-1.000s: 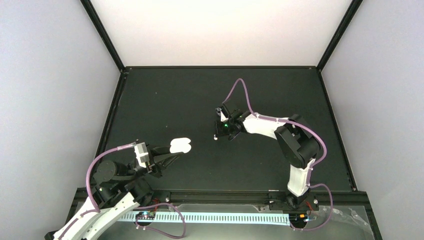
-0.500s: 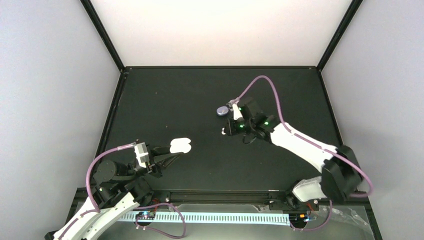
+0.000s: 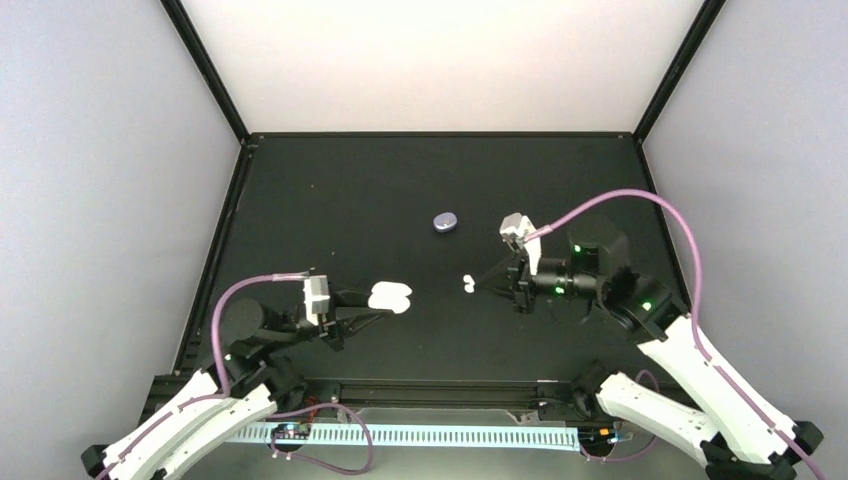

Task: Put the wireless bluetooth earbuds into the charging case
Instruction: Place the earbud in the charging case.

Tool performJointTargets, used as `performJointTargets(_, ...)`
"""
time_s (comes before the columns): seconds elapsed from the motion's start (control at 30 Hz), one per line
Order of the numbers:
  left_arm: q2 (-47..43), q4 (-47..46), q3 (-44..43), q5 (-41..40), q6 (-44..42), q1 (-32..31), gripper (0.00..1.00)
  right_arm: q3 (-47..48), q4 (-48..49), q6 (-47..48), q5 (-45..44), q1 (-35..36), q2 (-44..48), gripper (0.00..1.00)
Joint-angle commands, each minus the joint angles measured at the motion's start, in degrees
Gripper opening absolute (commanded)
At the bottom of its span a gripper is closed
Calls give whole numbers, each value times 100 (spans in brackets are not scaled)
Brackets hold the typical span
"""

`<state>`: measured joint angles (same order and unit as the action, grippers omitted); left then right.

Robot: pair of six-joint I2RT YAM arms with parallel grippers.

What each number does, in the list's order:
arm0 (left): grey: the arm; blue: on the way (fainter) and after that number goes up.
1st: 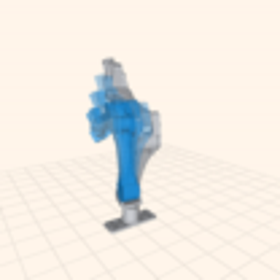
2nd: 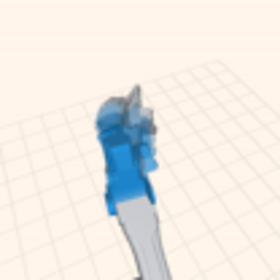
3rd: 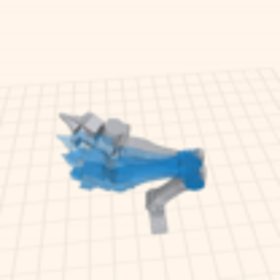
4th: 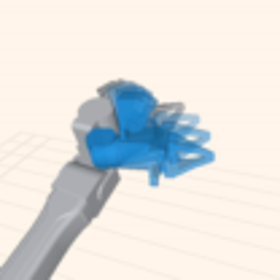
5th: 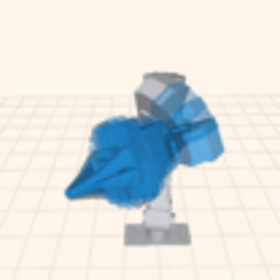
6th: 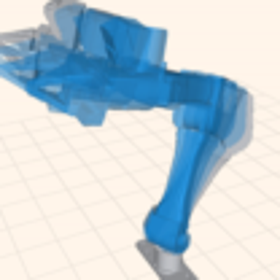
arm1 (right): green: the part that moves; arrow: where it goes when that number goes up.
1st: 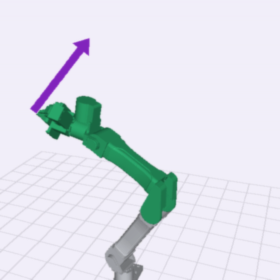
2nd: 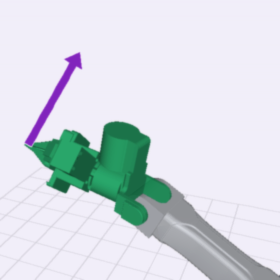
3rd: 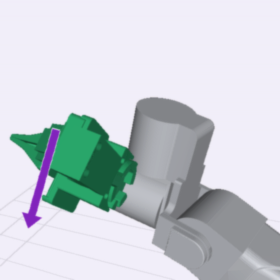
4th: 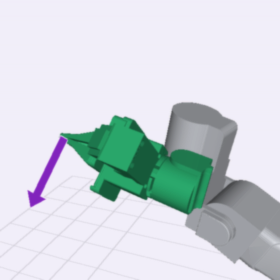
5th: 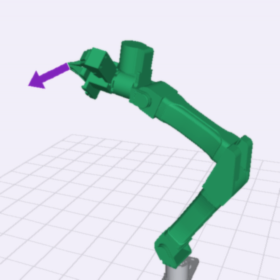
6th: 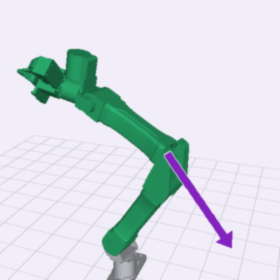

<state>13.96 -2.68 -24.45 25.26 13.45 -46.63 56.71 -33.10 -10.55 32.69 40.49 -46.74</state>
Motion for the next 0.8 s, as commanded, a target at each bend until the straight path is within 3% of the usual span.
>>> performJointTargets(0.0, 752, -1214, 23, 984, 303, -21, 2, 490, -751, 511, 1129, 20, 187, 1)
performJointTargets(0.27, 2142, -2065, -387, 1858, 210, -39, 2, 1158, -1398, 1015, 1623, 53, 76, 1)
performJointTargets(0.43, 2926, -2167, -716, 2496, 144, -48, 2, 1148, -1285, 1026, 1668, 178, -30, 1)
performJointTargets(0.77, 3559, -2606, -987, 3025, 276, -126, 2, 904, -513, 764, 1996, 275, -306, 1)
